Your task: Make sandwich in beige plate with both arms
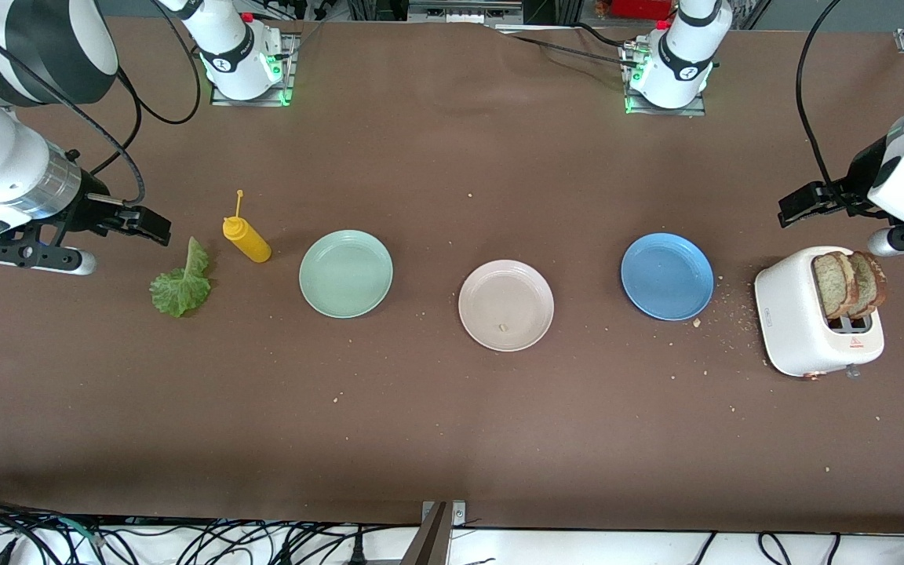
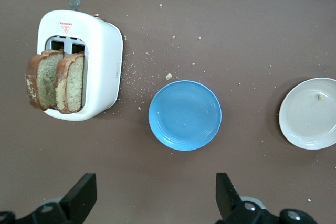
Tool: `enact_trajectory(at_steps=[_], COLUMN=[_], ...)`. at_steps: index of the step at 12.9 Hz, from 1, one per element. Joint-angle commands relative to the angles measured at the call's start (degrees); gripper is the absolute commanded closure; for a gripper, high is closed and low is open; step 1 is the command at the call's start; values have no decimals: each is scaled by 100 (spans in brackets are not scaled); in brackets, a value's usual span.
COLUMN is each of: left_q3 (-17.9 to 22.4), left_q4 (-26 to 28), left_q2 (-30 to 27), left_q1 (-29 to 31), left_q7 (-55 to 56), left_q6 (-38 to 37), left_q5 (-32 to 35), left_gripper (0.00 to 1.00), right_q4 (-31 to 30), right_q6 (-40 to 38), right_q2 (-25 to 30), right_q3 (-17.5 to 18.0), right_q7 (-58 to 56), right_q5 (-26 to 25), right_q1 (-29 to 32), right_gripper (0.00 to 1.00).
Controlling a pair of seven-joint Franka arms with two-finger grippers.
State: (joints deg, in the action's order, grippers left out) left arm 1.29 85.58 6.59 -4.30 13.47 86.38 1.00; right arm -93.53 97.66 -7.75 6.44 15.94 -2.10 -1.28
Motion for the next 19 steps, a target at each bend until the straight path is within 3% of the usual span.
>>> enact_trajectory(at_steps=[1, 19], left_q3=[29, 29], left_q4=[-68, -59], left_q2=[26, 26], left_q1=[-62, -71], left_q7=[6, 15], left_q6=[2, 2], left_q5=[146, 146], left_gripper=[0, 0], right_q4=[45, 37], right_q6=[-72, -274], right_q2=[28, 54], right_q3=[-46, -108], right_q7=[-38, 41], right_q5=[43, 43], right_q1=[-30, -21], right_gripper=[0, 0])
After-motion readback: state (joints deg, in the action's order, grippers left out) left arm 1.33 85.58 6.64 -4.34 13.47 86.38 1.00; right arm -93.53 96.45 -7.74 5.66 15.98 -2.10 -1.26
